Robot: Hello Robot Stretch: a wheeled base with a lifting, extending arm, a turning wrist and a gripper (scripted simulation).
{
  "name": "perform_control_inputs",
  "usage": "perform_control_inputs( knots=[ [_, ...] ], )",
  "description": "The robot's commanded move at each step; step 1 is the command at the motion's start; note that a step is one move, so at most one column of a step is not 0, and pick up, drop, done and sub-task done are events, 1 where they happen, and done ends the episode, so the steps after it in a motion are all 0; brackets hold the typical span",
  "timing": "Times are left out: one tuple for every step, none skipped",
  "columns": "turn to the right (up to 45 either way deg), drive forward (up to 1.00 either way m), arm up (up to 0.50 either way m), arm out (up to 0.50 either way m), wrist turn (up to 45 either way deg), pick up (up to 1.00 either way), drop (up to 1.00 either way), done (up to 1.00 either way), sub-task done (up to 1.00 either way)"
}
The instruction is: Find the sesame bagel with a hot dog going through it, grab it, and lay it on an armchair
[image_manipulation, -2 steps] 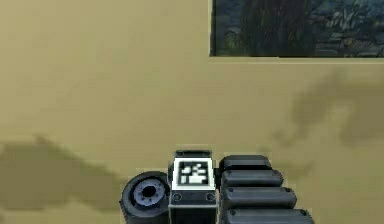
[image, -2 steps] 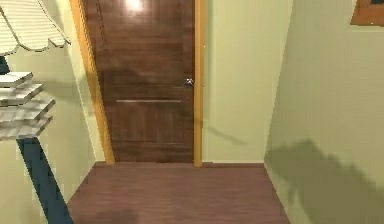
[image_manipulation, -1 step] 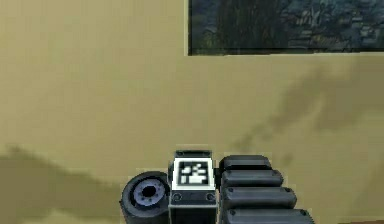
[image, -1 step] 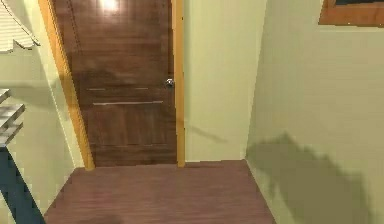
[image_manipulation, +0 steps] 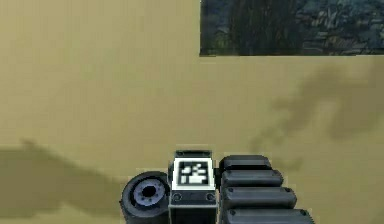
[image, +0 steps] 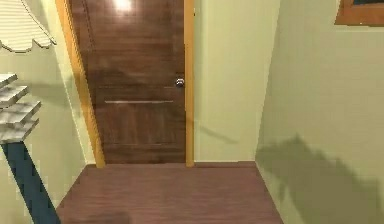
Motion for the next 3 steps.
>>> perform_control_inputs(
  knots=[
    [-30.0, 0.0, 0.0, 0.0, 0.0, 0.0, 0.0, 0.0, 0.0],
    [0.0, 0.35, 0.0, 0.0, 0.0, 0.0, 0.0, 0.0, 0.0],
    [33.0, 0.0, 0.0, 0.0, 0.0, 0.0, 0.0, 0.0, 0.0]
  ],
)
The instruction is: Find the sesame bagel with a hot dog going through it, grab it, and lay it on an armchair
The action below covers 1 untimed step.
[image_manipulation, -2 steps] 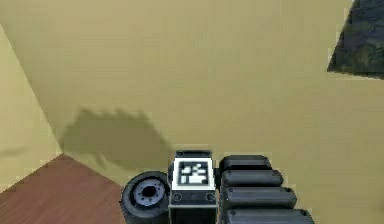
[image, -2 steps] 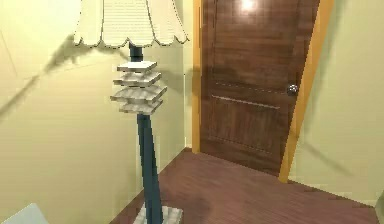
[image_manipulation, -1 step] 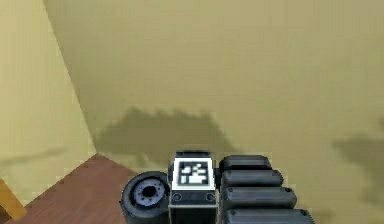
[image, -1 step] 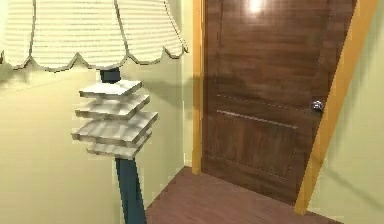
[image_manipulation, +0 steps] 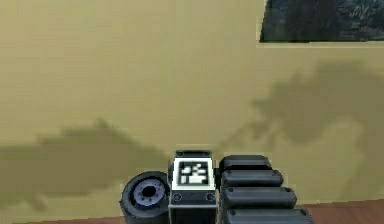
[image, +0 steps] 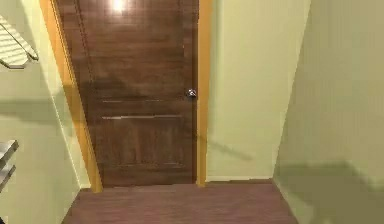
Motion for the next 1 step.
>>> perform_control_inputs(
  knots=[
    [-42.0, 0.0, 0.0, 0.0, 0.0, 0.0, 0.0, 0.0, 0.0]
  ],
)
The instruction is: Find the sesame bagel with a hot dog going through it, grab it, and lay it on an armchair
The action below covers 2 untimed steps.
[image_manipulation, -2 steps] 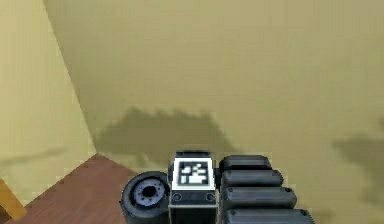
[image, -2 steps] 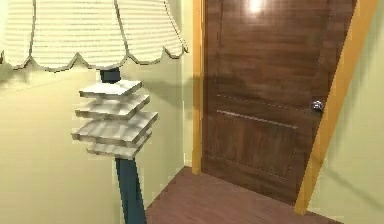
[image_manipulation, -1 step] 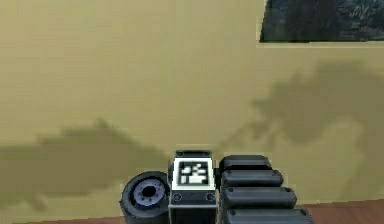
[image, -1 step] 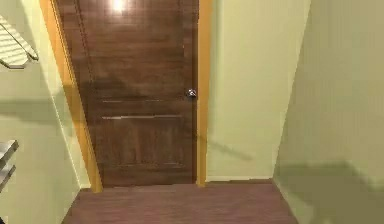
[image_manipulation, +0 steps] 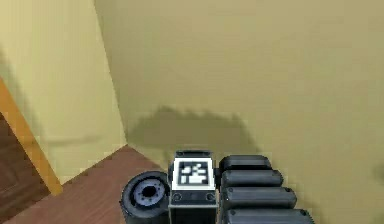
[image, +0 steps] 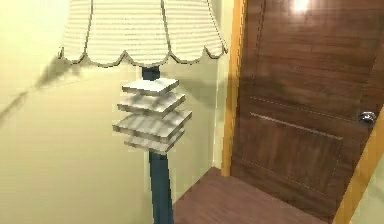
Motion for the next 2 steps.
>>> perform_control_inputs(
  knots=[
    [45.0, 0.0, 0.0, 0.0, 0.0, 0.0, 0.0, 0.0, 0.0],
    [6.0, 0.0, 0.0, 0.0, 0.0, 0.0, 0.0, 0.0, 0.0]
  ],
)
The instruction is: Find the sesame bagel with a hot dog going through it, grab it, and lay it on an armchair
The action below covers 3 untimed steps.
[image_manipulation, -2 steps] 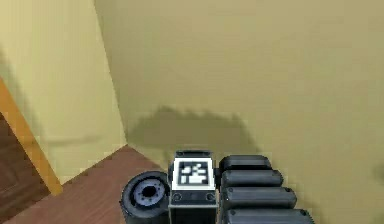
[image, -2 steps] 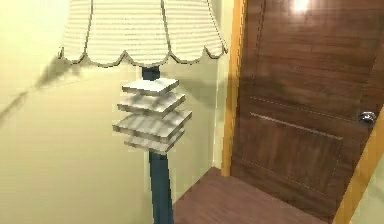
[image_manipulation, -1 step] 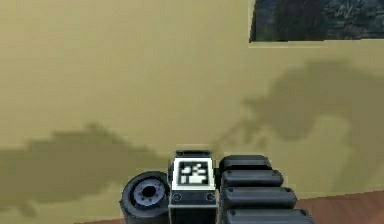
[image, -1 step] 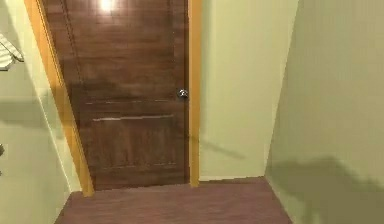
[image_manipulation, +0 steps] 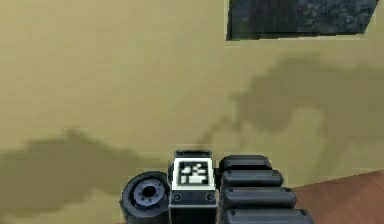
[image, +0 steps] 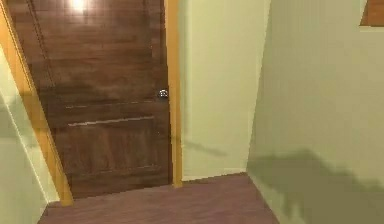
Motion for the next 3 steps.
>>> perform_control_inputs(
  knots=[
    [-45.0, 0.0, 0.0, 0.0, 0.0, 0.0, 0.0, 0.0, 0.0],
    [-18.0, 0.0, 0.0, 0.0, 0.0, 0.0, 0.0, 0.0, 0.0],
    [45.0, 0.0, 0.0, 0.0, 0.0, 0.0, 0.0, 0.0, 0.0]
  ],
)
